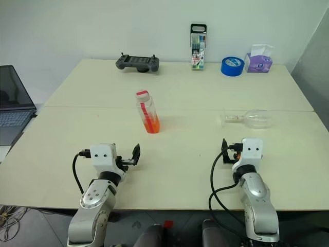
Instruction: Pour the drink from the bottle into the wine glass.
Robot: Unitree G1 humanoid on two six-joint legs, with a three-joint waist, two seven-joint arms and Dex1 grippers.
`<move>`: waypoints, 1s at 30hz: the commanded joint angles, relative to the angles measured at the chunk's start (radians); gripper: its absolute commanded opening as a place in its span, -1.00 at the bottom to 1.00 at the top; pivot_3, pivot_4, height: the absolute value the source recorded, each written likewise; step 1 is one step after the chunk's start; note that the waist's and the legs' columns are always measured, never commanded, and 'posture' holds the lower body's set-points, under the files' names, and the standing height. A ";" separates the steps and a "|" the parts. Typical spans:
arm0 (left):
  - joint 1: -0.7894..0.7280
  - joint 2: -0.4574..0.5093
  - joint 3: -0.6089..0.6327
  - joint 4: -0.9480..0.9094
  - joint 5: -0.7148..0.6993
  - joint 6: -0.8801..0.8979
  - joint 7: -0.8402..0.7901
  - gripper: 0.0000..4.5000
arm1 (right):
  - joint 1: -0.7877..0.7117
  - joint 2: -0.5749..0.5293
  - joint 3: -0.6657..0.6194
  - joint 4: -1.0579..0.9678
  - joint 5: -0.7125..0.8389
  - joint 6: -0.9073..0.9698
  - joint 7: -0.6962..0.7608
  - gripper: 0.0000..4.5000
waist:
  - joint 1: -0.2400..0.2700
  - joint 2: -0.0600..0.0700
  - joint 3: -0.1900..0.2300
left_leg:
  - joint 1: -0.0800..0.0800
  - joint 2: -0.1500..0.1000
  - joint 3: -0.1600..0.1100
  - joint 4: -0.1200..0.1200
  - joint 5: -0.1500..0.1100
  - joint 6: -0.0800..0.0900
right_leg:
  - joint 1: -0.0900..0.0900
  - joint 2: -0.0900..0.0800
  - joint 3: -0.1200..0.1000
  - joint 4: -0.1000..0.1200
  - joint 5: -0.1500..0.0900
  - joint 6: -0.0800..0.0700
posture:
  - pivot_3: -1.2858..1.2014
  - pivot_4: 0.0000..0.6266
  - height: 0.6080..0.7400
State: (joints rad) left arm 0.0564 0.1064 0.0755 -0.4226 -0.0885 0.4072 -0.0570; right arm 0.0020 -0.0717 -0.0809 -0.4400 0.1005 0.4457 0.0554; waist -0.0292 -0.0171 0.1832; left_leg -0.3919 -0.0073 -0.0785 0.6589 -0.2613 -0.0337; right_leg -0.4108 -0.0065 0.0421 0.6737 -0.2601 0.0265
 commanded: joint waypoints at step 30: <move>-0.412 -0.064 -0.029 0.172 0.024 -0.021 0.073 0.99 | -0.448 -0.235 0.133 0.014 0.273 0.158 0.440 1.00 | 0.002 -0.003 0.002 | 0.000 -0.001 0.000 0.001 0.000 0.000 | 0.002 0.002 -0.003 -0.001 0.001 0.000 | 0.03 -0.52 1.00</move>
State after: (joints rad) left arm -0.3290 0.0359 0.0371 -0.2548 -0.0586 0.4191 0.0263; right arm -0.4163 -0.3054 0.0620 -0.4126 0.3572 0.6162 0.4882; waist -0.0277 -0.0201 0.1852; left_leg -0.3920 -0.0079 -0.0787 0.6599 -0.2614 -0.0337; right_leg -0.4091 -0.0046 0.0393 0.6728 -0.2593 0.0263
